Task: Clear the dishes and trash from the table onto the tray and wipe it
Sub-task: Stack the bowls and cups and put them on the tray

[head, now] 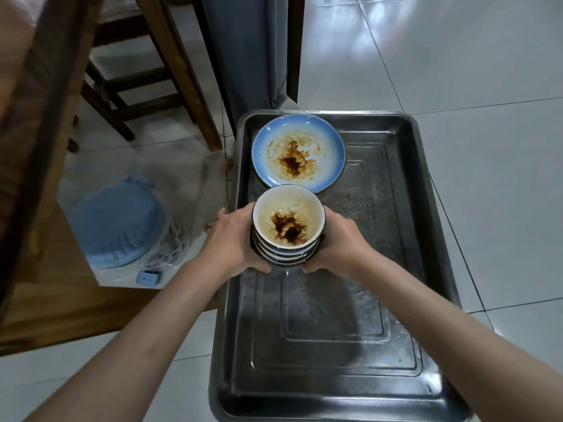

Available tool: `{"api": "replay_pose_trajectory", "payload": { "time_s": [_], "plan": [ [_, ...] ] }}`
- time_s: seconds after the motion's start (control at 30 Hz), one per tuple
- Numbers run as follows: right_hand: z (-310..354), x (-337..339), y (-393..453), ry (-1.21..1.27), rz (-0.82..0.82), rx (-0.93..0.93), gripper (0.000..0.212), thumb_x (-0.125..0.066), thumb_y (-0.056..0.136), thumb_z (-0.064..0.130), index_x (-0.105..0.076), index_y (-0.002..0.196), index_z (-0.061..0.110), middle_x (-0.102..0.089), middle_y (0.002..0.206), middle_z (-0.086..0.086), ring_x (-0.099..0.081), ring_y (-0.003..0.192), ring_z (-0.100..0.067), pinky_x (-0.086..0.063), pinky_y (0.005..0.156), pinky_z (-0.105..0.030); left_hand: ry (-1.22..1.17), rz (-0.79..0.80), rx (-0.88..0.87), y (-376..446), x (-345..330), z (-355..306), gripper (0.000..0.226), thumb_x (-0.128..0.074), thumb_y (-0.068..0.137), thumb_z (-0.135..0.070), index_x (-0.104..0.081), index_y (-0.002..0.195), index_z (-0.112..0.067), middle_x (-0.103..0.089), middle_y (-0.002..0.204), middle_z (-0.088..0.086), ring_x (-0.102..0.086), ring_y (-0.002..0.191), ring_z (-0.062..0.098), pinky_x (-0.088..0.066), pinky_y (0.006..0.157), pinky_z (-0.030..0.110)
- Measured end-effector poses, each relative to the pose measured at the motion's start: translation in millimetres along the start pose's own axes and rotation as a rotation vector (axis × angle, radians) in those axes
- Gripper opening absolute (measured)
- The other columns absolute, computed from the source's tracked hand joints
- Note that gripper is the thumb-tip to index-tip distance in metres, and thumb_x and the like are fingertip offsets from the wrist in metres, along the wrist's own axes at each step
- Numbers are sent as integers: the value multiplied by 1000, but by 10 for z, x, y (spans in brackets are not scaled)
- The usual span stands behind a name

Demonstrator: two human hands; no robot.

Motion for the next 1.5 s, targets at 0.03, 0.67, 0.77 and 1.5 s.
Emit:
{"api": "replay_pose_trajectory", "payload": {
  "time_s": [0.03,0.67,0.77,1.5],
  "plan": [
    [4,4,5,-1,-1,-1,97,-88,41,10,-46,127,29,-62,110,6,-55,107,-19,-45,82,-30,-8,-4,-1,11,-3,7,98,-91,43,-29,-45,130,-24,-60,120,-8,-48,122,19,-6,113,47],
    [80,139,-243,50,70,-105,121,-79,61,-3,-3,149,29,-38,146,-2,-45,126,-26,-56,77,-37,21,-38,40,-162,81,-88,115,-90,48,-25,-26,144,-21,-45,138,-1,-33,134,21,-6,113,48],
    [167,336,-366,29,59,-81,119,-81,63,1,-3,149,28,-33,149,-3,-42,129,-25,-57,76,-36,40,-49,99,-246,216,-188,124,-90,51,-25,-14,149,-18,-31,151,4,-20,141,24,-6,114,47],
    [1788,1350,-2191,-104,1,441,93,-78,72,31,-21,146,26,-33,147,8,-29,133,-9,-23,106,-22,-113,-244,83,-2312,1916,-1625,109,-86,59,-36,-22,147,-26,-32,150,-4,-29,136,11,-34,109,35]
  ]
}}
Point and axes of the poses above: each hand's wrist, its own y-axis towards the middle knuckle, its own x-axis out of the back of the hand, z = x × y, the point moved 2 cm from there along y, towards the middle knuckle
